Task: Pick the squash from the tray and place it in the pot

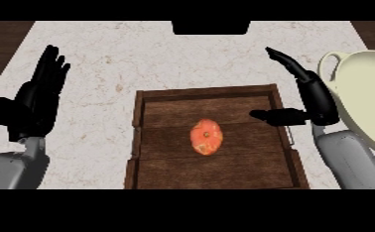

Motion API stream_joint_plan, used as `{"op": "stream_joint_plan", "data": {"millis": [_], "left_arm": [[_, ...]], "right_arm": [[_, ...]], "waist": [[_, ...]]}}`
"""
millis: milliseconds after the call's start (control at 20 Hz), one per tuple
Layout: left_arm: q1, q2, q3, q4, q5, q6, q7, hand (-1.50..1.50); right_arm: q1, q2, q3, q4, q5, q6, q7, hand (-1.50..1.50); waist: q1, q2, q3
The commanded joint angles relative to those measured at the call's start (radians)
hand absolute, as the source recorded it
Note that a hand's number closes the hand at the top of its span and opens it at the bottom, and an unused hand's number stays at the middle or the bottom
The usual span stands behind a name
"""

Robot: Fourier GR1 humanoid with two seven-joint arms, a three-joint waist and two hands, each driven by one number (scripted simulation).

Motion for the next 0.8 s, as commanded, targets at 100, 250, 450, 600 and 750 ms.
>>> {"op": "stream_joint_plan", "data": {"millis": [100,250,450,600,750], "left_arm": [[-0.029,-0.003,0.011,0.001,-0.004,0.005,0.048,0.00],[-0.025,-0.010,0.010,0.010,-0.001,-0.015,0.014,0.00],[0.019,0.002,0.026,-0.007,0.000,-0.026,-0.001,0.00],[0.013,-0.007,0.016,-0.042,-0.012,-0.011,0.022,0.00],[-0.052,-0.036,-0.009,0.003,-0.038,0.008,0.064,0.00]], "right_arm": [[0.014,-0.110,0.112,-0.210,0.059,0.138,0.270,-1.50],[-0.123,-0.157,0.171,-0.184,0.084,0.257,0.435,-1.50],[-0.180,-0.195,0.252,-0.300,0.107,0.376,0.662,-1.50],[-0.160,-0.139,0.364,-0.295,0.178,0.401,0.734,-1.50],[-0.237,-0.082,0.378,-0.359,0.135,0.486,0.930,-1.50]], "waist": [[-0.011,-0.006,-0.001],[0.010,-0.001,-0.003],[0.012,-0.006,-0.003],[0.015,-0.002,-0.001],[0.004,-0.001,-0.001]]}}
